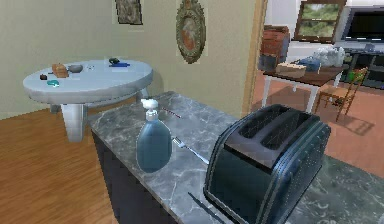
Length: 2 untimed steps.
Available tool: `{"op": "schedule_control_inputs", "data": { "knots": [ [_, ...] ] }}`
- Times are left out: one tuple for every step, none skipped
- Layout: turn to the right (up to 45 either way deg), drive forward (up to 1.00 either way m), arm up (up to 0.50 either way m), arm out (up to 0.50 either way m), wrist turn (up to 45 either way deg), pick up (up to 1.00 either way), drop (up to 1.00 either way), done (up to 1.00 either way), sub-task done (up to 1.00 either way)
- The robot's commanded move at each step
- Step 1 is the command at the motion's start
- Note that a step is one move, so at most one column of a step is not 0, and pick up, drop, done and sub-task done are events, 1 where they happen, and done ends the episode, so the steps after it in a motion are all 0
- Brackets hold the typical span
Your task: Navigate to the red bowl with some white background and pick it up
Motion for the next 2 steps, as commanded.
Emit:
{"op": "schedule_control_inputs", "data": {
  "knots": [
    [-9.0,0.00,0.00,0.00,0.0,0.00,0.00,0.00,0.00],
    [0.0,0.00,0.50,0.00,0.0,0.00,0.00,0.00,0.00]
  ]
}}
